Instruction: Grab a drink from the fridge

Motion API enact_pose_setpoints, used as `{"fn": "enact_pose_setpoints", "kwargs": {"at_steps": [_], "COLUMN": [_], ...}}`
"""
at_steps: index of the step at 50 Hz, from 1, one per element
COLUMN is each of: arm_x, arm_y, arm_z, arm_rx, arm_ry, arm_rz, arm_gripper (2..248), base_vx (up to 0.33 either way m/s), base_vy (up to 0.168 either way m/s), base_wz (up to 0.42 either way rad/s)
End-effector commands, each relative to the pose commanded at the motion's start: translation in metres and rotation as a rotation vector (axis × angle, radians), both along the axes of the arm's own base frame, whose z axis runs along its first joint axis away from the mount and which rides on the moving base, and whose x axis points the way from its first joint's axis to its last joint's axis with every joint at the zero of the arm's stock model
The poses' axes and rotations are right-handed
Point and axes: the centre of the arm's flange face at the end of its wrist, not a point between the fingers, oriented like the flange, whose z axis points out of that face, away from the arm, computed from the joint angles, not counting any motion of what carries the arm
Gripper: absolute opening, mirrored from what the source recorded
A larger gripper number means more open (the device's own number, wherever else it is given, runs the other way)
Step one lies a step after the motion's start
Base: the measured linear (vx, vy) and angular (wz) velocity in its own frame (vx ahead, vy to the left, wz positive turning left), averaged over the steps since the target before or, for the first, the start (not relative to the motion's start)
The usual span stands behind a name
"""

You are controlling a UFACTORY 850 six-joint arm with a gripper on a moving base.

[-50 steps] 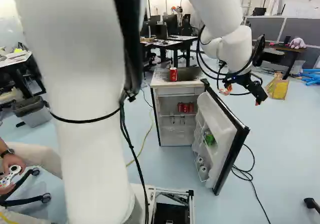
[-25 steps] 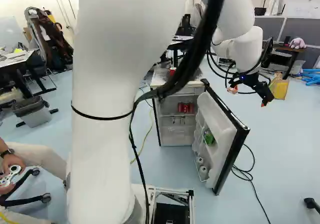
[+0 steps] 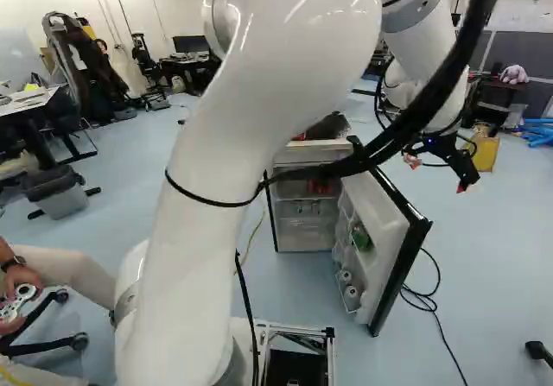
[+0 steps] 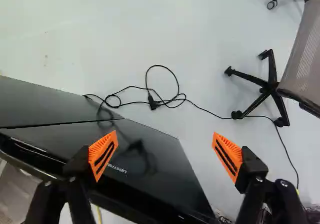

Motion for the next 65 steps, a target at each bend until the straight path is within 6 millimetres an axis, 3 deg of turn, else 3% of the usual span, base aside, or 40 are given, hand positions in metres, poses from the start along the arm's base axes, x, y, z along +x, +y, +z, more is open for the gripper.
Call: {"fn": "enact_pose_setpoints", "kwargs": {"at_steps": [34,65], "arm_x": [0.007,0.005], "arm_y": [-0.014,-0.012], "arm_z": [-0.053,-0.057], "arm_rx": [0.120,0.132], "arm_ry": [0.104,0.114], "arm_rz": [-0.012,-0.012], "arm_gripper": [247,247], "base_vx": [0.000,0.000], "base_vy": [0.000,0.000], "base_wz": [0.000,0.000]}}
